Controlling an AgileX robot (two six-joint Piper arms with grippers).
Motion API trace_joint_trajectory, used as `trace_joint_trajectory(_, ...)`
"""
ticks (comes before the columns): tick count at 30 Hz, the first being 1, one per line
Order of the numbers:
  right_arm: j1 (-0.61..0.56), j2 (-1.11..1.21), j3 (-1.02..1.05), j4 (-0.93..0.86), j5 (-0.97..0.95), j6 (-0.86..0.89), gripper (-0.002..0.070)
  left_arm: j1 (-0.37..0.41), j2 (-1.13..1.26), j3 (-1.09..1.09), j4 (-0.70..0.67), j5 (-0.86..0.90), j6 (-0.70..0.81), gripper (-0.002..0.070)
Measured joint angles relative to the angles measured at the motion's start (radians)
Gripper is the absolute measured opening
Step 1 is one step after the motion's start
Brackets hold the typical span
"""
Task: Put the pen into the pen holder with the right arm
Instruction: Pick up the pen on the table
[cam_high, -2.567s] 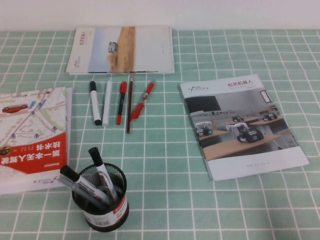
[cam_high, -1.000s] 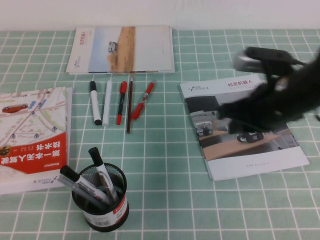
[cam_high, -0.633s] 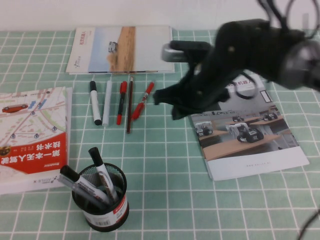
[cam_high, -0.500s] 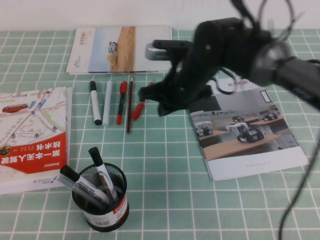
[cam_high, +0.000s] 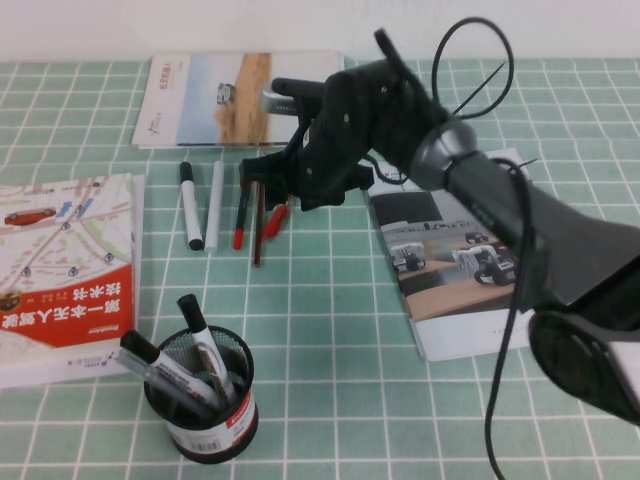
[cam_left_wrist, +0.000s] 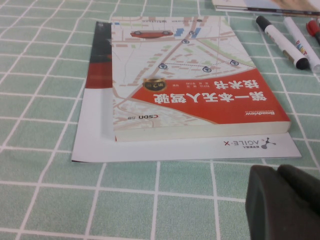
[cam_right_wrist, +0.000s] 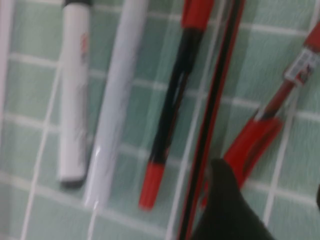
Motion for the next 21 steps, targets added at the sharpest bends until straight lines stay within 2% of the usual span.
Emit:
trace_joint_trajectory(5,0.000,0.056,-0.057,-0.036,-0.016,0.037,0.0356,0.000,0.000,0.000,0.000,0.000,0.000,-0.0004)
trace_joint_trajectory(21,0.028,0.093,-0.066,-0.113,-0.057,0.039,0.0354,0.000,0.000,0.000,0.000,0.000,0.000,-0.0004)
